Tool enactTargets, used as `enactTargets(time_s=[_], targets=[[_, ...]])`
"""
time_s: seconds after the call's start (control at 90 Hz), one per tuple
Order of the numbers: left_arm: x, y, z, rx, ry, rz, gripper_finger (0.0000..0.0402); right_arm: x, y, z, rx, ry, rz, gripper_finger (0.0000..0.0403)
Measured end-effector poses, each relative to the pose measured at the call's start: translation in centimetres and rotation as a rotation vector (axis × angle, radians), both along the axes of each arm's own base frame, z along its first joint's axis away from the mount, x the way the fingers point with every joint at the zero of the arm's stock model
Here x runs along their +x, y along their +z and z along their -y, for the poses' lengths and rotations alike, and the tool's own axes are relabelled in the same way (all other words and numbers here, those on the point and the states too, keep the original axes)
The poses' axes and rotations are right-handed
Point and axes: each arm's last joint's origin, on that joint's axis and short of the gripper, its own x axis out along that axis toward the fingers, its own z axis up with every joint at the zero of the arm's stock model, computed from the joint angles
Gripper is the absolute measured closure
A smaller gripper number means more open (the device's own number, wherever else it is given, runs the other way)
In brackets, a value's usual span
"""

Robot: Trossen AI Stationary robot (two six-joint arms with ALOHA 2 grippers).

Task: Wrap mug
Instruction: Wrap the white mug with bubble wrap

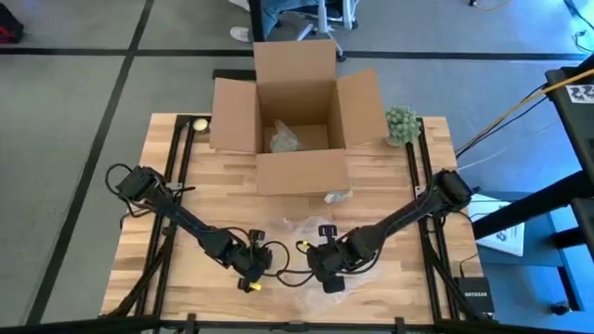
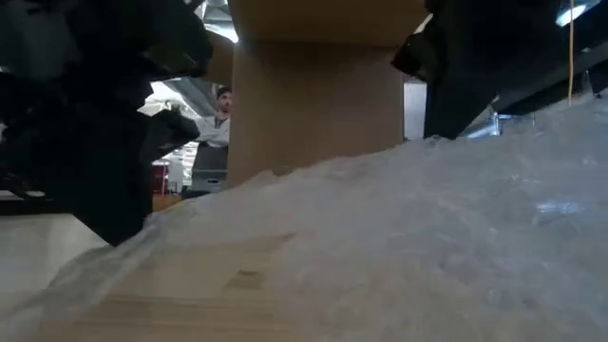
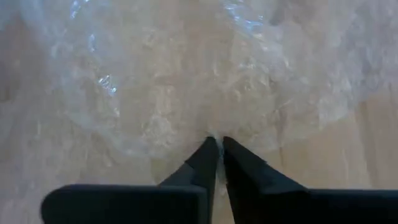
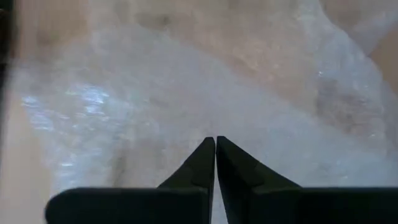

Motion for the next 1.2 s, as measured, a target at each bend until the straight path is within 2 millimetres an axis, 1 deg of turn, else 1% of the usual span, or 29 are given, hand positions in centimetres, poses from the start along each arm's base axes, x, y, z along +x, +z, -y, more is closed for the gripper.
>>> enactTargets(time_s=[0.1,0.2,0.256,0.389,0.444,0.489,0.6,0.667,0.733,0.844,0.933,1.033,1.111,1.144,1.2], targets=[[-0.4,2.2,0.0,-0.024,0.030,0.039,0.0400,-0.3,1.5,-1.2,-0.001,0.039,0.013,0.0402],[-0.5,7.0,-0.1,-0.089,0.087,0.193,0.0401,-0.5,3.3,-2.6,0.001,0.064,0.059,0.0402],[-1.0,9.0,-0.7,-0.089,0.128,0.247,0.0401,-0.8,3.9,-3.4,-0.005,0.081,0.084,0.0402],[-2.4,13.3,-2.3,-0.100,0.206,0.413,0.0401,-1.3,4.2,-4.4,-0.041,0.089,0.125,0.0402],[-3.2,15.3,-3.0,-0.110,0.239,0.484,0.0402,-1.5,4.1,-4.5,-0.070,0.085,0.130,0.0402],[-3.8,16.2,-3.7,-0.103,0.268,0.515,0.0402,-1.5,3.9,-4.4,-0.084,0.075,0.141,0.0402],[-4.6,17.6,-5.1,-0.100,0.326,0.563,0.0402,-1.4,2.9,-3.9,-0.158,0.047,0.176,0.0402],[-4.9,18.6,-6.0,-0.115,0.363,0.608,0.0402,-1.1,2.2,-3.5,-0.197,0.059,0.203,0.0402],[-5.1,19.1,-6.6,-0.114,0.390,0.632,0.0402,-1.0,1.2,-2.8,-0.230,0.077,0.189,0.0402],[-5.0,19.1,-7.1,-0.100,0.411,0.630,0.0402,-0.9,-0.5,-1.3,-0.267,0.098,0.132,0.0402],[-5.2,19.3,-7.4,-0.108,0.426,0.635,0.0401,-1.2,-2.1,-0.1,-0.279,0.148,0.059,0.0402],[-5.7,19.0,-7.5,-0.109,0.453,0.599,0.0401,-1.9,-3.8,0.9,-0.270,0.225,-0.028,0.0402],[-6.3,18.8,-7.5,-0.111,0.478,0.564,0.0401,-2.8,-4.9,1.4,-0.285,0.264,-0.101,0.0402],[-6.6,18.8,-7.5,-0.118,0.489,0.557,0.0401,-3.1,-5.2,1.5,-0.277,0.262,-0.123,0.0402],[-7.3,18.7,-7.4,-0.126,0.507,0.535,0.0401,-2.8,-5.2,1.7,-0.249,0.238,-0.116,0.0402]])
